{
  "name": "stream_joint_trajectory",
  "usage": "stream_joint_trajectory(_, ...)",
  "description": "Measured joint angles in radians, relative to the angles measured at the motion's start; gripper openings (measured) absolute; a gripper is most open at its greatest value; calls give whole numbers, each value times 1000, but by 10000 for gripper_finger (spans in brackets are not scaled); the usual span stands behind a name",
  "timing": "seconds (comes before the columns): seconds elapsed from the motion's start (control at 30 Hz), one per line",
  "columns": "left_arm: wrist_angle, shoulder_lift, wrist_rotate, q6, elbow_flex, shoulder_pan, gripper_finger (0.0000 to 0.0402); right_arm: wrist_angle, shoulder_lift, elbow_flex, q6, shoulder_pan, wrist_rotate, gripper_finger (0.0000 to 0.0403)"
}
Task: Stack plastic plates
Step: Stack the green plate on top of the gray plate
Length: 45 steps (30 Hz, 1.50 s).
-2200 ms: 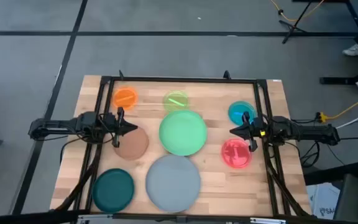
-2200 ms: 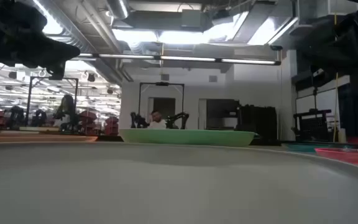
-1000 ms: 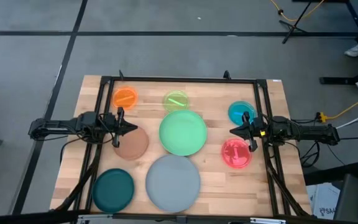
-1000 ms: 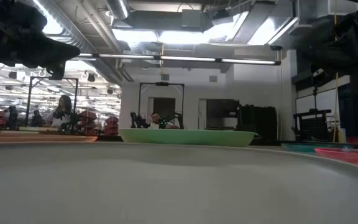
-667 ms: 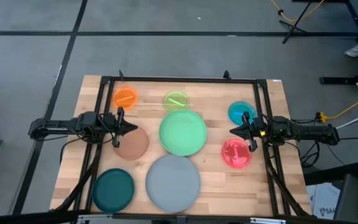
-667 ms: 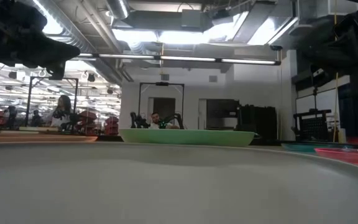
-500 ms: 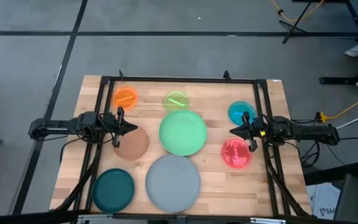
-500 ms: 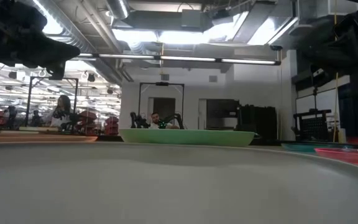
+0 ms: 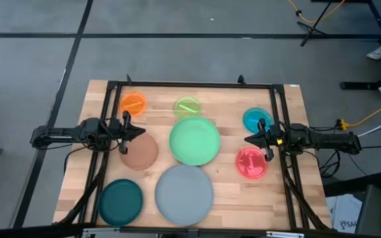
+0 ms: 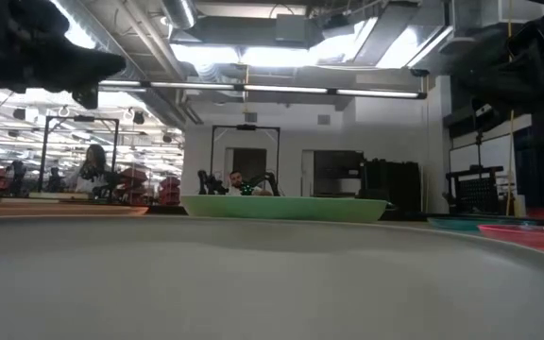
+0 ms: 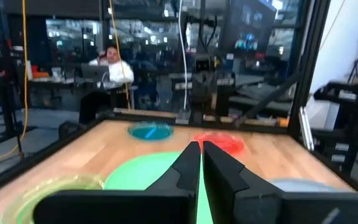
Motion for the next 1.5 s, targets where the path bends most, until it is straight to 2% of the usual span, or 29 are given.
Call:
stream_joint_trajectory(0.23,110,0,-19,-3,0,0,13,0,0,0,0,0,37,5)
stream_joint_trajectory(0.33,124,0,-125,20,0,0,13,7,0,0,-3,0,51,5)
stream_joint_trajectory(0.43,125,0,-213,-19,0,0,13,39,0,0,-3,0,107,5)
stream_joint_trajectory(0.67,175,32,-226,-45,0,0,13,38,0,0,-4,0,194,5)
stream_joint_trajectory(1.03,419,298,-251,-47,1,0,13,121,0,0,-33,0,195,5)
stream_joint_trajectory(1.13,425,372,-280,-67,26,0,13,140,0,0,-55,0,195,5)
stream_joint_trajectory(1.3,426,502,-282,-128,98,0,13,165,0,0,-56,0,195,5)
stream_joint_trajectory(1.5,426,682,-281,-132,208,0,13,205,0,0,-56,0,193,5)
